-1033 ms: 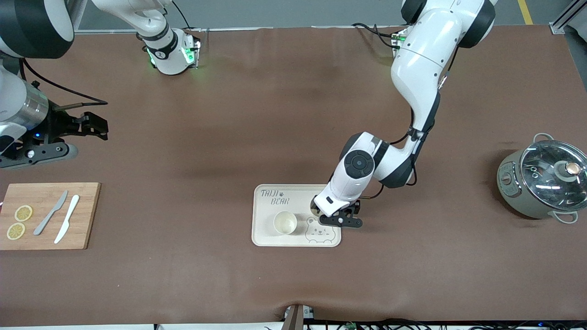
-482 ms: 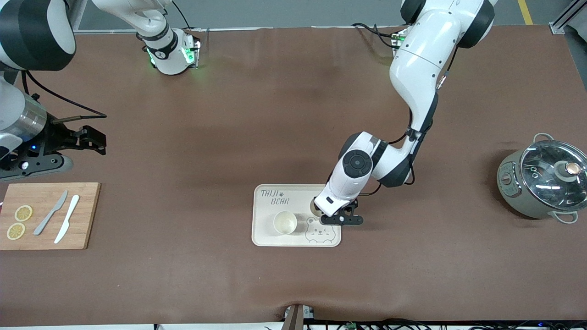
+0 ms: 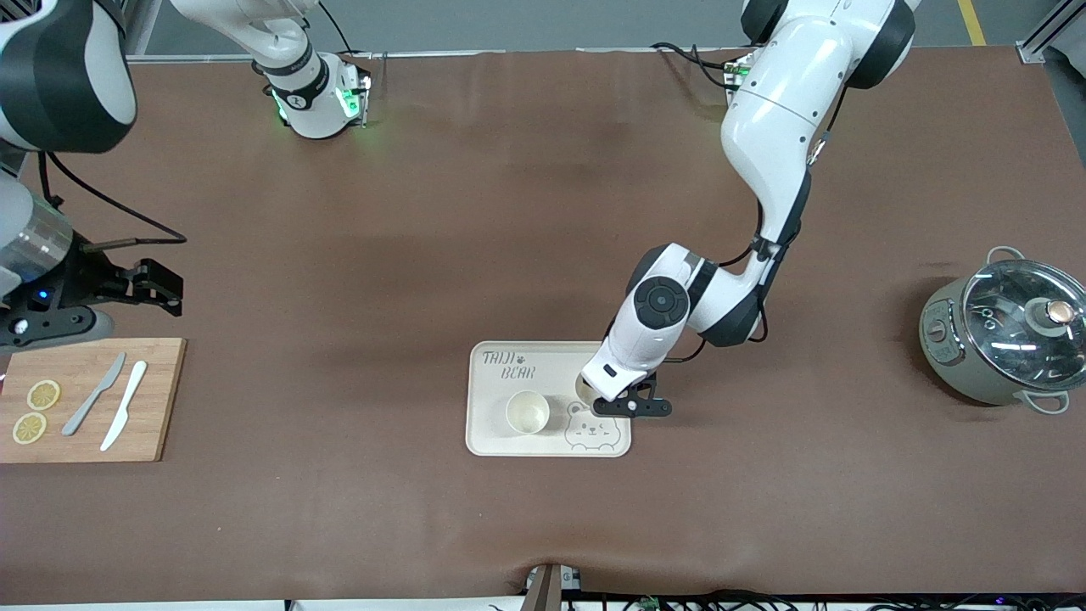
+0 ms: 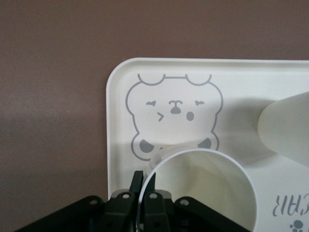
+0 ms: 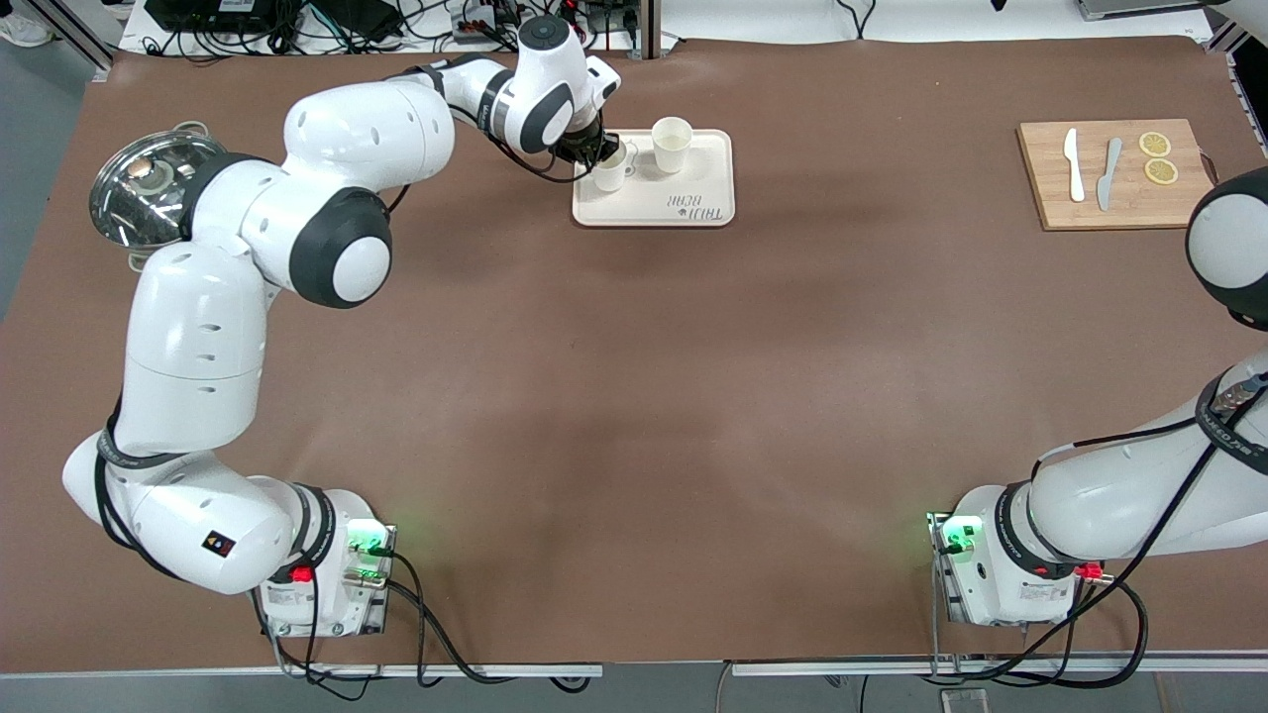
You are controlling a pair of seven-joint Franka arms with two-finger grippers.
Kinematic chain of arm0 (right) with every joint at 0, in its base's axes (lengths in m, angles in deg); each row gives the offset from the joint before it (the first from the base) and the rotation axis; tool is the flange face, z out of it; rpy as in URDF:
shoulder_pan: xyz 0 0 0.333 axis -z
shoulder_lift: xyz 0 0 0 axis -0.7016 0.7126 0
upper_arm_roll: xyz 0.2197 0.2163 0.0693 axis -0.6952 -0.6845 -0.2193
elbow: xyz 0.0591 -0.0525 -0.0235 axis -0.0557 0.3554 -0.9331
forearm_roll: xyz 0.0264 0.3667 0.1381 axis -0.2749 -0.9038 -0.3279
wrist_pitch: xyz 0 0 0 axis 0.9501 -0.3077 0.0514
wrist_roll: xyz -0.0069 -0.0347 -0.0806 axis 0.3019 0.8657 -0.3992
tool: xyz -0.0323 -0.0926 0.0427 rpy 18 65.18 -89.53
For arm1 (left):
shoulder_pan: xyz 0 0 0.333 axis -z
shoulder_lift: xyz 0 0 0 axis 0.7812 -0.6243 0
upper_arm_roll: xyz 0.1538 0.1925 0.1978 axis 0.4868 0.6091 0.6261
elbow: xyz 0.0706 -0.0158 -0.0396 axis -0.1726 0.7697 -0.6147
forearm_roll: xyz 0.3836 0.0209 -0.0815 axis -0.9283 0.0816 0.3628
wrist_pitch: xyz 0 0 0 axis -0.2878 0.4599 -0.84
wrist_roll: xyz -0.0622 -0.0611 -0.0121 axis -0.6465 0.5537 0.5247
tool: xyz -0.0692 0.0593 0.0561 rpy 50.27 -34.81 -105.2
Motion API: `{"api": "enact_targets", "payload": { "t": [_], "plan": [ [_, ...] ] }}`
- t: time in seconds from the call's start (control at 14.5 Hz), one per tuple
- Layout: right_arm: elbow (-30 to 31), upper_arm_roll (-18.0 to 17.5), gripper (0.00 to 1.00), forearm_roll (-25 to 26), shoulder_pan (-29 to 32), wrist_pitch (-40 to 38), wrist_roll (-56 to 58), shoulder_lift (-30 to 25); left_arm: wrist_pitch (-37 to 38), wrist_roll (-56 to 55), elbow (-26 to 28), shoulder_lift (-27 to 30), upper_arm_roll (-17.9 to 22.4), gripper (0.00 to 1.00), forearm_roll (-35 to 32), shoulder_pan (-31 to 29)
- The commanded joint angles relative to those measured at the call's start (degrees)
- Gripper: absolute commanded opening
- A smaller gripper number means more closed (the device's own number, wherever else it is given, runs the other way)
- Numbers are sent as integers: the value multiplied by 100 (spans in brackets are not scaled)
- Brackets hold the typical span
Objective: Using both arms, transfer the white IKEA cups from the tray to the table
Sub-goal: 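Carry the cup toward the pot with the left gripper while the right gripper reaches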
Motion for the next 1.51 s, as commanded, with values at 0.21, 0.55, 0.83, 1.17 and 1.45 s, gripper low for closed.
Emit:
{"api": "enact_targets", "payload": {
  "t": [0.21, 0.55, 0.83, 1.17, 1.45],
  "plan": [
    [12, -88, 100, -127, 37, 600, -731, 140, 1712, -191, 60, 1105, 22, 0, -105, -294],
    [-14, -62, 100, -551, 20, 591, -767, 140, 2856, 395, 506, 2202, -22, 0, -113, -986],
    [64, -79, 100, -594, -103, 512, -820, 201, 2831, 1670, 1955, 3670, -40, 0, -52, -1716],
    [100, -79, 100, -585, -305, 433, -864, 228, 1955, 2487, 3792, 5042, -40, 0, 227, -2349],
    [100, -88, 100, -594, -524, 171, -890, 228, 1005, 3499, 5172, 5711, -40, 0, 730, -2816]
  ]
}}
